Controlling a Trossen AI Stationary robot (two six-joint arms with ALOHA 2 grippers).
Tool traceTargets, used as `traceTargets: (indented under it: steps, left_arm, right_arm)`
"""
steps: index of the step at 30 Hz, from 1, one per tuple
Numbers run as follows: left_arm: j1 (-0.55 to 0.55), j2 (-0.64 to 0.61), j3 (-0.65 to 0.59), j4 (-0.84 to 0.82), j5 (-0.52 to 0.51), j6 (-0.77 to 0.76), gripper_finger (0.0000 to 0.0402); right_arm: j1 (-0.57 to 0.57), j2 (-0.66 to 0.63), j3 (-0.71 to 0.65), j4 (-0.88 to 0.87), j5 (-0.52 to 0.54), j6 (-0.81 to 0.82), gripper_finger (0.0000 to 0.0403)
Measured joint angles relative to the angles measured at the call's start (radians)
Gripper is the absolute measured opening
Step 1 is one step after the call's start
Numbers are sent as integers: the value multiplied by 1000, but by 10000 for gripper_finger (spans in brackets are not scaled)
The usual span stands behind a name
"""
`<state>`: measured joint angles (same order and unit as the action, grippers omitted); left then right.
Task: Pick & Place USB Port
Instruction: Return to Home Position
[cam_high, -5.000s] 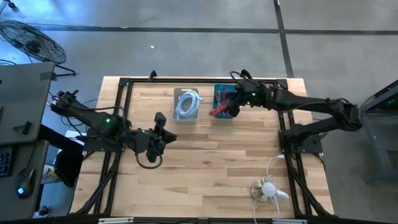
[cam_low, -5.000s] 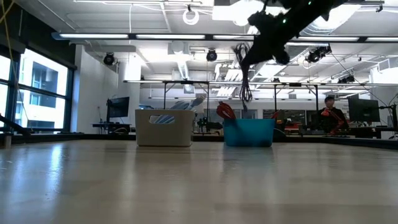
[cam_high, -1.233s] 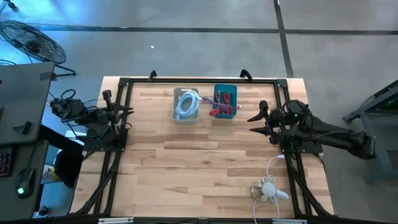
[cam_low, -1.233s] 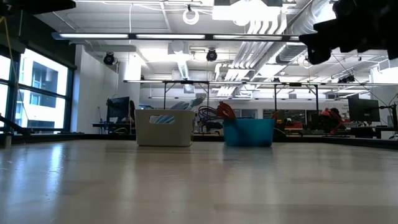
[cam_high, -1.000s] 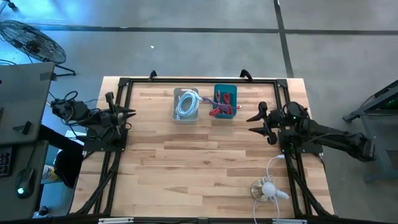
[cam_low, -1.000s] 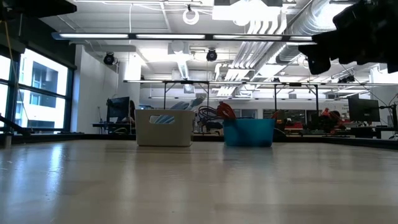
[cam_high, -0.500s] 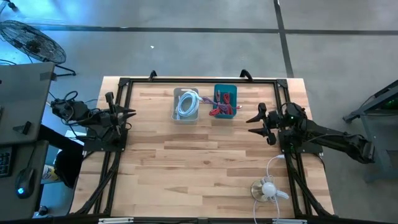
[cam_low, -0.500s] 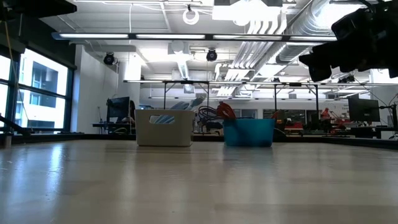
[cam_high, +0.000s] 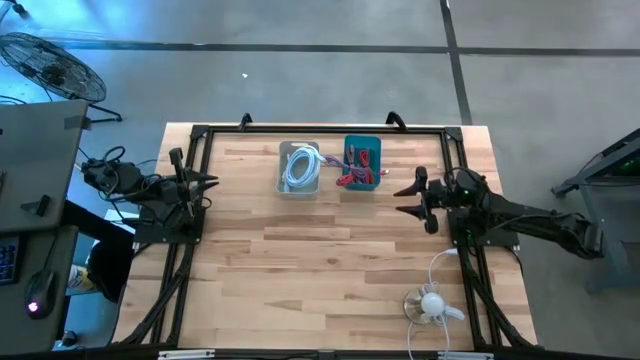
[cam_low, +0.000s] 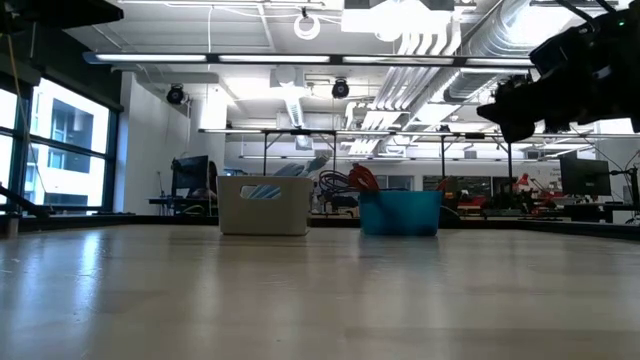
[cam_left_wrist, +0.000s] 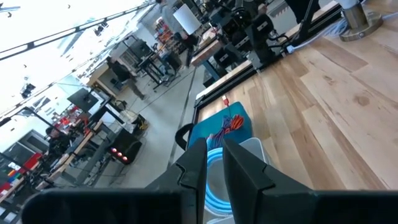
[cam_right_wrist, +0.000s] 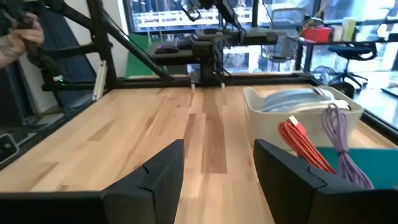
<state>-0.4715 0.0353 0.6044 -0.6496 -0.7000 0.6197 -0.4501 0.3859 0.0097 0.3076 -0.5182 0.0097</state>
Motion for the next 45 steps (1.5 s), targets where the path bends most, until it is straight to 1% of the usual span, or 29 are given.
traceTargets:
  steps: [5,12,14,19,22,25,28,33,37,42,45]
  left_arm:
    - [0,0,-16,4,2,-3,49]
    - [0,0,-58,32,0,-3,49]
    - [0,-2,-58,33,-32,-18,49]
    - [0,-30,-77,31,-175,-142,49]
    - [0,-27,-117,43,-196,-174,49]
    - [0,-29,-163,145,-165,-141,49]
    - [0,-28,-211,197,-112,-123,49]
    - [0,-28,-300,310,-79,-84,49]
    - [0,-29,-360,429,-18,-28,49]
    - [0,-28,-401,481,93,-14,49]
    - [0,-28,-425,475,126,-14,49]
  right_arm:
    - [26,0,0,-3,14,-8,186]
    - [32,0,0,-57,15,-9,185]
    - [32,0,0,-73,15,-10,186]
    - [32,0,0,-83,14,-11,186]
    - [32,0,0,-83,15,-11,186]
    - [32,0,0,-83,15,-11,186]
    - [32,0,0,-83,15,-11,185]
    - [32,0,0,-83,15,-10,186]
    - [32,0,-1,-82,14,-10,186]
    - [32,0,-1,-82,15,-10,186]
    - [32,0,-1,-83,14,-10,185]
